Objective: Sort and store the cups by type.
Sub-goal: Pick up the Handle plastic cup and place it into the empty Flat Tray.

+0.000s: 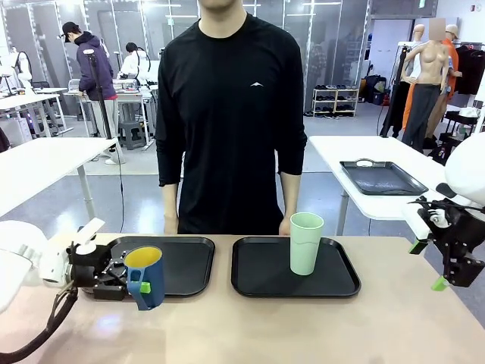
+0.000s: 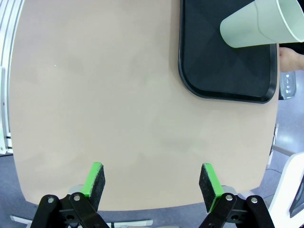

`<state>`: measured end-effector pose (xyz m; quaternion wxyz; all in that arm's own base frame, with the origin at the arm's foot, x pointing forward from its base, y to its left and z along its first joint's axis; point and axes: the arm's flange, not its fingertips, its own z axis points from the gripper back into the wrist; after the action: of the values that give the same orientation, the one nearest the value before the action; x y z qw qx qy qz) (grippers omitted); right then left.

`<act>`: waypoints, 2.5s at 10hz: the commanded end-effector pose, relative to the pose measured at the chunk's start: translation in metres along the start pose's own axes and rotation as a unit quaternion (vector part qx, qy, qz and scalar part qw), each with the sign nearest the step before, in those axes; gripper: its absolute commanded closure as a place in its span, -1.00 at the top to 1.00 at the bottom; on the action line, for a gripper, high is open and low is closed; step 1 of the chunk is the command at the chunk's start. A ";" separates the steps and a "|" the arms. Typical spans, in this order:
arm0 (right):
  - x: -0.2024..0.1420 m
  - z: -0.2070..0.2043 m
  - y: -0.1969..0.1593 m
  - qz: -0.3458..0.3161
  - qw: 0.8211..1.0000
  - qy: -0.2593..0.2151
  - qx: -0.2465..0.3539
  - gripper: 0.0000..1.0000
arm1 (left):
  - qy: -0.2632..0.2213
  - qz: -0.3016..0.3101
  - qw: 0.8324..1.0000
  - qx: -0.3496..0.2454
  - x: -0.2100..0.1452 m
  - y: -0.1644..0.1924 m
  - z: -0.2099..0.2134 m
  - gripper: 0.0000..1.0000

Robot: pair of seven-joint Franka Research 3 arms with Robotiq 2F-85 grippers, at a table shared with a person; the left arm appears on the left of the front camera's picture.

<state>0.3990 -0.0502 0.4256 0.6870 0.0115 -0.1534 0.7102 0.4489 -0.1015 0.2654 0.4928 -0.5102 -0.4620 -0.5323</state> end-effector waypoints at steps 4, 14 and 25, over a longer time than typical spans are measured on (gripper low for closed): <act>0.000 -0.001 -0.002 -0.003 1.000 0.006 -0.002 1.00 | 0.000 0.000 1.000 0.000 0.000 0.000 0.000 -0.13; 0.000 -0.001 -0.002 -0.003 1.000 0.006 -0.002 1.00 | 0.018 -0.043 0.992 0.117 0.012 0.114 0.060 0.53; 0.000 -0.001 -0.002 -0.003 1.000 0.006 -0.002 1.00 | 0.034 -0.030 0.996 0.075 -0.011 0.159 0.073 0.53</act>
<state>0.3991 -0.0503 0.4256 0.6870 0.0115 -0.1534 0.7102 0.6042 -0.0404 0.2609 0.5270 -0.4427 -0.5091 -0.5169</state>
